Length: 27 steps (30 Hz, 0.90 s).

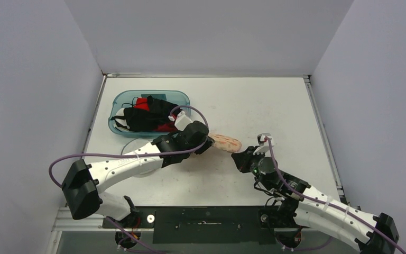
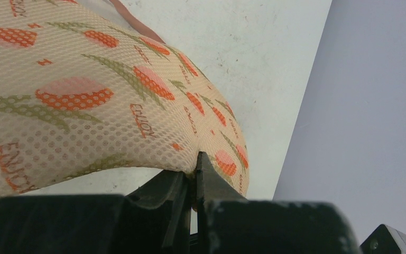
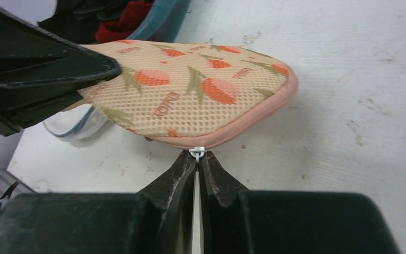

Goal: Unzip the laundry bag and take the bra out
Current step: Unzip the laundry bag at the center of the board.

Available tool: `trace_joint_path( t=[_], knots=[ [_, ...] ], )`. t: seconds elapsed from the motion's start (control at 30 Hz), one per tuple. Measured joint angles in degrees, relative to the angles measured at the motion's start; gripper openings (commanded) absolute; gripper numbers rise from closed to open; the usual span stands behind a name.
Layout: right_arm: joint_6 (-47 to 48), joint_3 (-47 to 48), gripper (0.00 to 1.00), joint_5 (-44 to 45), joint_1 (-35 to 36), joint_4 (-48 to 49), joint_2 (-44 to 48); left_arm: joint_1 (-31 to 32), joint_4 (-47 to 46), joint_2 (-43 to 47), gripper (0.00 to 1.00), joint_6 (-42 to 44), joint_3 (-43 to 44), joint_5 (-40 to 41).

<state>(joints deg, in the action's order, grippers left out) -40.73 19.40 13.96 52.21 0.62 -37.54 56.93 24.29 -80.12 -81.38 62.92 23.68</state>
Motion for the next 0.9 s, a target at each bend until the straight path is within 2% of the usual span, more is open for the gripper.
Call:
trace_joint_path(
  t=[0.23,0.43,0.57,0.73,0.77,0.8,0.87,0.9],
  knots=[
    [-4.09,1.05,0.05,8.81,0.02,-9.57,3.15,-0.70,-9.05,-0.28,0.00,6.58,-2.45,-6.21],
    [-4.66,1.01,0.05,12.35,0.02,-15.04,8.20,-2.38,-24.65,-6.03,0.00,18.67,-2.54,-18.03],
    [-3.52,0.94,0.05,13.09,-0.02,-17.66,11.10,-5.22,-30.58,-15.34,0.00,26.69,2.69,-29.97],
    [-2.10,0.76,0.05,12.72,0.00,-18.38,11.54,-8.35,-32.13,-24.41,0.00,36.57,12.85,-41.90],
    [-1.84,0.72,0.05,12.55,0.02,-18.27,11.50,-8.52,-31.34,-25.18,0.15,38.66,14.49,-42.47],
    [-1.64,0.70,0.05,12.31,0.02,-18.10,11.32,-8.63,-30.71,-25.57,0.40,40.37,15.65,-42.71],
    [-1.31,0.42,0.05,11.89,0.02,-16.87,10.38,-8.72,-30.10,-25.53,0.73,42.77,16.15,-42.40],
    [-1.25,0.11,0.05,11.61,0.02,-16.06,9.57,-8.72,-30.12,-25.49,0.98,43.12,15.98,-41.99]
  ],
)
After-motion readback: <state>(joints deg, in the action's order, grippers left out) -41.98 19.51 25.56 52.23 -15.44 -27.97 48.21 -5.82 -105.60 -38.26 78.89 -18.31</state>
